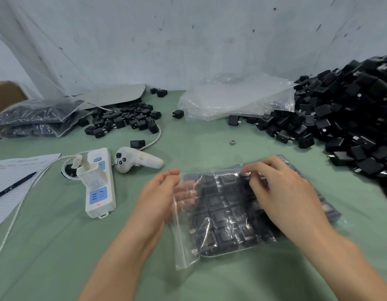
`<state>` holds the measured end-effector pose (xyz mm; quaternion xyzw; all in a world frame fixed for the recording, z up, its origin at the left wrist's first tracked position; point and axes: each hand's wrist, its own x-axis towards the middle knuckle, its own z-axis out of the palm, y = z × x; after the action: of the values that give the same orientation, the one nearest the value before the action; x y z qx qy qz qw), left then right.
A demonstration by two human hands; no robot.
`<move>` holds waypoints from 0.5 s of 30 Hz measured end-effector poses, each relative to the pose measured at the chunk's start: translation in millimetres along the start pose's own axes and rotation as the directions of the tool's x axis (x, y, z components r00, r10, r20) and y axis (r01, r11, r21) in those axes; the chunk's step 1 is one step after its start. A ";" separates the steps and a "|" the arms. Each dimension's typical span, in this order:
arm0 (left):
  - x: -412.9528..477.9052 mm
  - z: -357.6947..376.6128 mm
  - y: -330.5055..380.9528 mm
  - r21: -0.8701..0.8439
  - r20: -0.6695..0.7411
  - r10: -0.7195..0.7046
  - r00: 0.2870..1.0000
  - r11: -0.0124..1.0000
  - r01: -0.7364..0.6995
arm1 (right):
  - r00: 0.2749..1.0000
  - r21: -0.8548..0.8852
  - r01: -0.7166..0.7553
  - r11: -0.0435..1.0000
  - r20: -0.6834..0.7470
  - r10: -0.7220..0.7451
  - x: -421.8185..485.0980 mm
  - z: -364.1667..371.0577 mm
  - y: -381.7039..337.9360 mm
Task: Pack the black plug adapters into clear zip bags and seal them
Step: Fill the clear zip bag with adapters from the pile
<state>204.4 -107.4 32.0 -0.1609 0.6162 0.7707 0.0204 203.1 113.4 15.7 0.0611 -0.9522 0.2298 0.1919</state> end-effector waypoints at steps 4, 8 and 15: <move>-2.4 -11.2 -1.0 0.438 -0.252 0.347 0.903 0.873 -0.213 | 0.974 0.610 -0.205 0.765 0.053 0.219 7.3 -5.0 -5.7; -30.0 9.7 4.2 0.474 -0.006 0.578 0.816 0.720 -0.507 | 0.899 0.922 -0.386 0.026 0.370 0.235 12.3 -18.3 -31.8; -53.1 59.5 -14.4 0.205 0.243 0.301 0.922 0.913 -0.353 | 0.969 0.960 -0.247 0.135 0.240 0.065 -1.2 -10.3 -56.5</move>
<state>244.8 -38.1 44.2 0.0296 0.7192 0.6937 -0.0259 219.2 68.1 47.1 0.0877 -0.5847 0.8064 0.0134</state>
